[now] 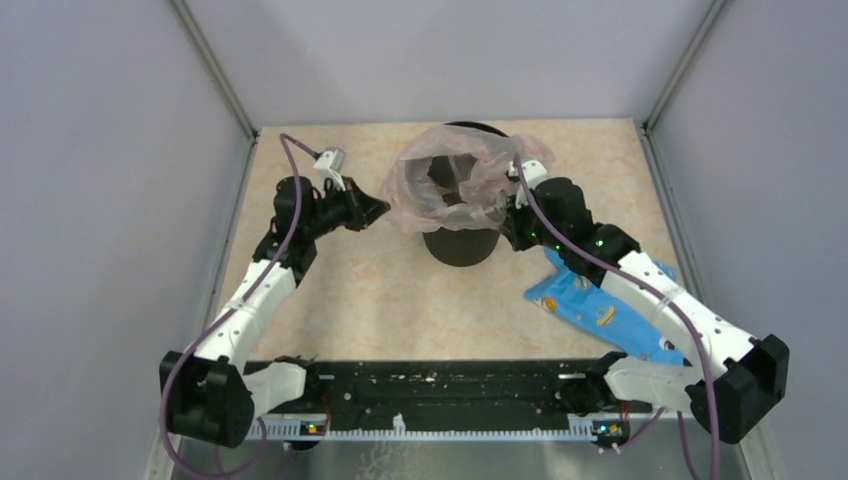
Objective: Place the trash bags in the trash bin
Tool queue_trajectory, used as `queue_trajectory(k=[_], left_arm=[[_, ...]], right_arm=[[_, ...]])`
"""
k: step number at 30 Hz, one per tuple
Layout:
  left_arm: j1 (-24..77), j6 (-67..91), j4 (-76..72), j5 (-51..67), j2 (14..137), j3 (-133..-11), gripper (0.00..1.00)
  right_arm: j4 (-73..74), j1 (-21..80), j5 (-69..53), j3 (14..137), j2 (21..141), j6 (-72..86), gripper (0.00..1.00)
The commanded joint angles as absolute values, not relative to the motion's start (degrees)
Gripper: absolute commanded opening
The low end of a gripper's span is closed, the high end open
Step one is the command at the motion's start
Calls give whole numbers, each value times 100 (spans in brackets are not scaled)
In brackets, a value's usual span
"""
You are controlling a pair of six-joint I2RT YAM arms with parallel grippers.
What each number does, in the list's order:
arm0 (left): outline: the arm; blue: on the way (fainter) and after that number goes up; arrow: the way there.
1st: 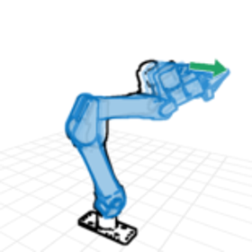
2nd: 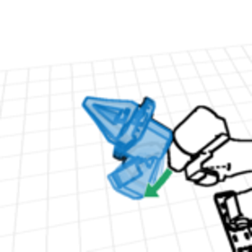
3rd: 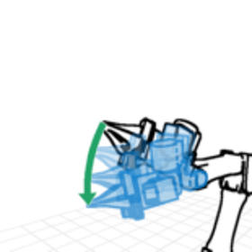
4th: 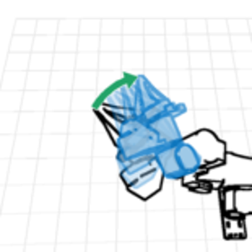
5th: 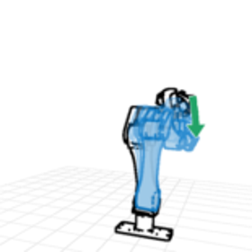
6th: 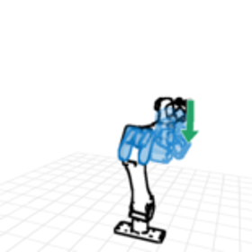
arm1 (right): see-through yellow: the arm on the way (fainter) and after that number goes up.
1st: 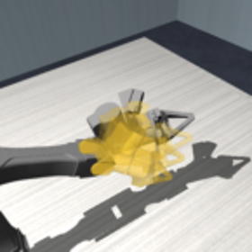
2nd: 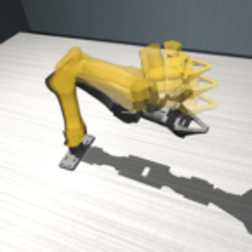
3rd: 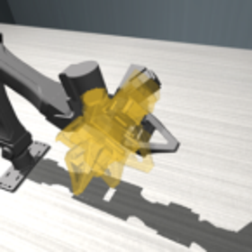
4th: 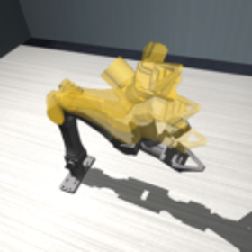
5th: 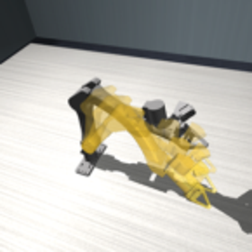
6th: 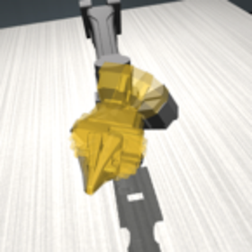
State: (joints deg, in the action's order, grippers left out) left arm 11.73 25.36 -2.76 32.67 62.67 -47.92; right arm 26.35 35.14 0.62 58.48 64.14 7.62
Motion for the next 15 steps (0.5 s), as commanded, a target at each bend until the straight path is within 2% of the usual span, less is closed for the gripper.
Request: queue_trajectory(k=[1,7,8,12,15], left_arm=[[1121,2543,-564,3119,6728,-4787,0],[1125,2797,-807,3197,7281,-5157,0],[1125,2814,-808,3207,7382,-5231,0],[1134,2886,-860,3283,7607,-5439,0],[1134,2862,-850,3234,7652,-5569,0]], right_arm=[[2788,3541,363,5892,6451,834,0],[2935,3541,408,6020,6428,847,0],[2968,3536,387,6057,6414,850,5],[3145,3541,161,6295,6259,869,41],[3328,3541,77,6570,6114,891,61]])
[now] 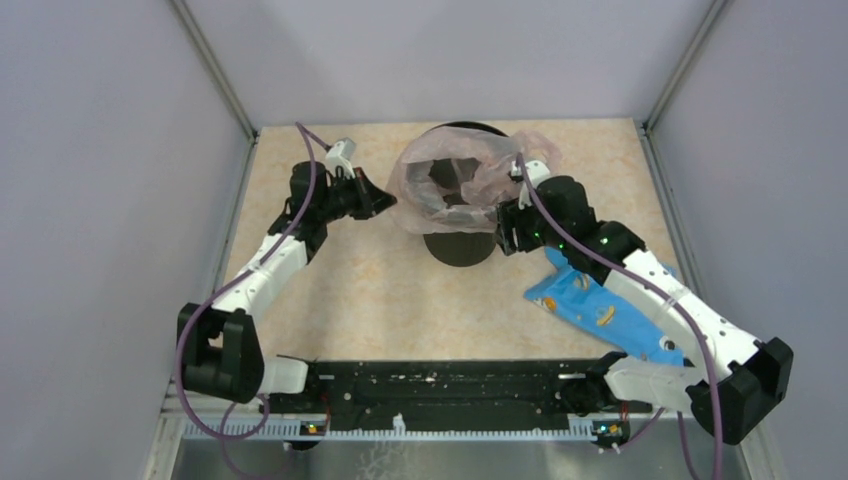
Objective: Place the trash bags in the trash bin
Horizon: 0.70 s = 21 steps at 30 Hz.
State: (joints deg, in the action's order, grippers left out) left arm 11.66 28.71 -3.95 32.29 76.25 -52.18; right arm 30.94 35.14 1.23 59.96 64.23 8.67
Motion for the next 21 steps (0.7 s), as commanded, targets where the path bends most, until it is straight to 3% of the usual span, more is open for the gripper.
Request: queue_trajectory(k=[1,6,14,21], left_arm=[[1134,2851,-831,3202,7671,-5612,0],[1133,2796,-695,3096,7770,-5845,0],[1126,2733,-519,2906,7911,-6161,0],[1125,2742,-523,2843,8008,-6345,0]], right_arm=[[3410,3540,74,6687,6087,896,65],[3897,3540,365,7327,6104,1019,77],[4016,3539,800,8367,6285,932,79],[3667,3542,896,9390,7204,555,76]])
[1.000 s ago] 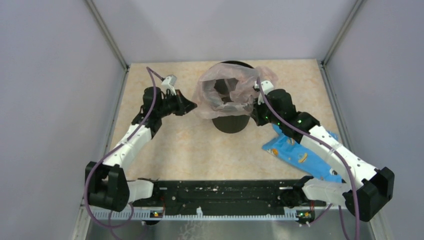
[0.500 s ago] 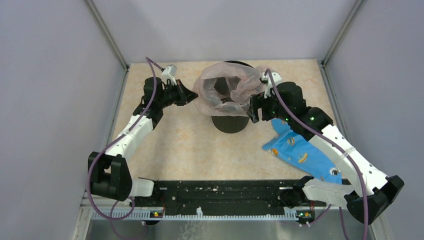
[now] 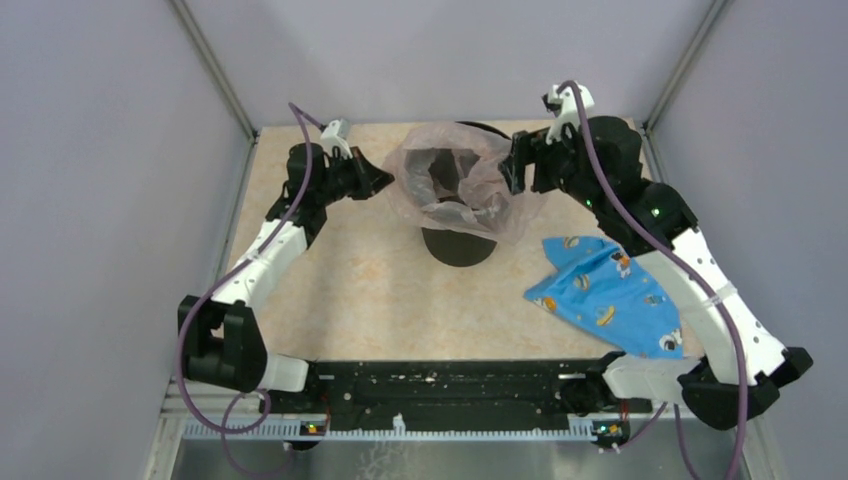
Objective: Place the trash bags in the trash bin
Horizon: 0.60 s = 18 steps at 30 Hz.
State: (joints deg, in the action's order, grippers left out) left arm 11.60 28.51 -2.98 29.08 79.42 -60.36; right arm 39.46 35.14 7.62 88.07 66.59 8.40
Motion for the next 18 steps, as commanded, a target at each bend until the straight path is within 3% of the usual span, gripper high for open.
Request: queue_trajectory(k=[1,9,11,15,18], left_arm=[[1125,2742,-533,2837,8027,-6372,0],[1125,2760,-551,2815,8182,-6560,0],[1125,2781,-577,2781,8219,-6576,0],[1126,2819,-660,2759,8310,-6590,0],[1126,2862,-747,2750,8451,-6607,0]], right_arm=[[3632,3542,863,9598,7396,485,75],[3578,3542,650,10412,8503,23,72],[3620,3529,886,10590,8789,25,66],[3719,3274,1355,11002,9270,131,43],[3830,2997,1392,11336,9662,301,33]])
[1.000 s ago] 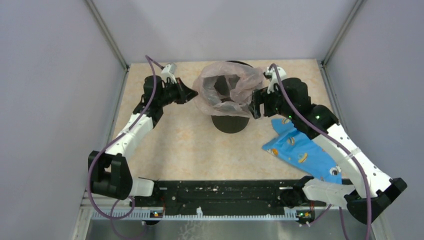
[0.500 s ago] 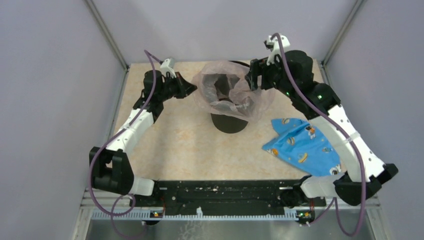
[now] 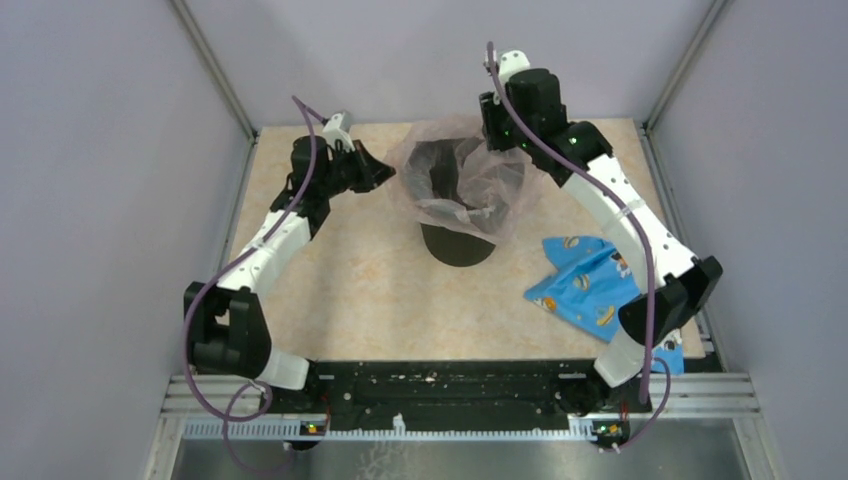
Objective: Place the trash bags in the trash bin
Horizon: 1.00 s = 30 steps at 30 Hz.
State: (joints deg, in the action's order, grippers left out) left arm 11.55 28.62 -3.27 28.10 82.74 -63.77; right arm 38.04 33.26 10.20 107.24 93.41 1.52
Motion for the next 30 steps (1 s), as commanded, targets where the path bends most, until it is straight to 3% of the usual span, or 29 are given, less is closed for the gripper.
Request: queue_trajectory(k=[1,7,14,25,30], left_arm=[[1132,2877,-773,2754,8502,-6621,0],[1127,3024,-926,2787,8743,-6655,0],[1133,3176,-1041,2906,8937,-6749,0],[1134,3151,-1009,2937,8954,-6820,0],[1134,3120,-993,2933,8974,-6802,0]], right_arm=[[3859,2933,1389,11430,9791,329,32],[3976,2751,1391,11512,10278,337,34],[4122,2689,1023,11685,10214,406,64],[4290,2689,706,11050,8927,746,89],[4457,2582,659,10535,8482,982,92]])
